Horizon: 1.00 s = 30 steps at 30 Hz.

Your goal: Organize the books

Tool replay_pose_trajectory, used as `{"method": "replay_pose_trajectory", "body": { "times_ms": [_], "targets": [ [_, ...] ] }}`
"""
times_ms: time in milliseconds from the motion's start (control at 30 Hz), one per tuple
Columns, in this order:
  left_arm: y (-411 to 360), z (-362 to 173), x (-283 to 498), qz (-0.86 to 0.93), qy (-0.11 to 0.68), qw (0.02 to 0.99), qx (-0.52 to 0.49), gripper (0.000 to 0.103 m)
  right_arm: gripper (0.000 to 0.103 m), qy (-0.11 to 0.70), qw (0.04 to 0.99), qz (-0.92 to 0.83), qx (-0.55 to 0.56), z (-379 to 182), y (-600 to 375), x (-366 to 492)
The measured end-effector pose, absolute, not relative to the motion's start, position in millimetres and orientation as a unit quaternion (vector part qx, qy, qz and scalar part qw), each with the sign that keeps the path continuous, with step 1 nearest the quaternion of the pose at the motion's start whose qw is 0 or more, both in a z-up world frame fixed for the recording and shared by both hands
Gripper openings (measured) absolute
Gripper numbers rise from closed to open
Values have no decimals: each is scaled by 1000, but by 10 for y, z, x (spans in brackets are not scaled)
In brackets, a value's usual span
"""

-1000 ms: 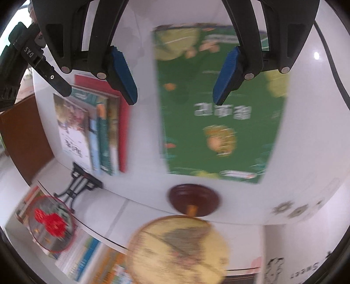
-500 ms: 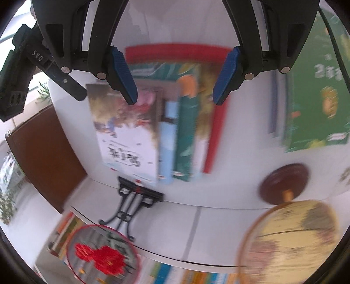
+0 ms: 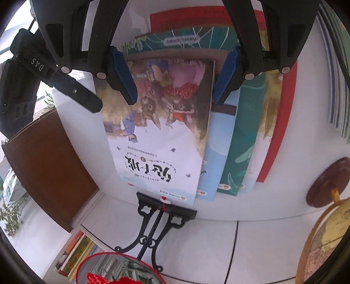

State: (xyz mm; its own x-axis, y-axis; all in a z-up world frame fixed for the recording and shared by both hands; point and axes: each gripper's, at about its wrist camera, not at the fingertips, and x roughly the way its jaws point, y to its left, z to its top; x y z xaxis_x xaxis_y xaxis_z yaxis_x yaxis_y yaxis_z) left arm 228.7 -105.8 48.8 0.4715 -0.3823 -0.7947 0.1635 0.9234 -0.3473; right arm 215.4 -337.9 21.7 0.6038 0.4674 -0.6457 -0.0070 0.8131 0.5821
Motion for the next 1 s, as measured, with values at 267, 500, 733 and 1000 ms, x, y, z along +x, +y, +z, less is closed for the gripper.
{"method": "replay_pose_trajectory", "body": {
  "times_ms": [267,500,733,1000],
  "targets": [
    [-1091,503,2272,-173,496,845,-101,70,68,446,842,152,262,155,-3297,2181],
    [-1100,506,2077,-170,509,840,-77,70,74,464,844,170,208,215,-3174,2126],
    [-876,474,1770,-152,524,833,-91,70,84,473,836,212,179,238,-2947,2064],
    [-460,519,1803,-115,511,840,-142,70,84,463,824,281,166,302,-2870,1989]
  ]
}}
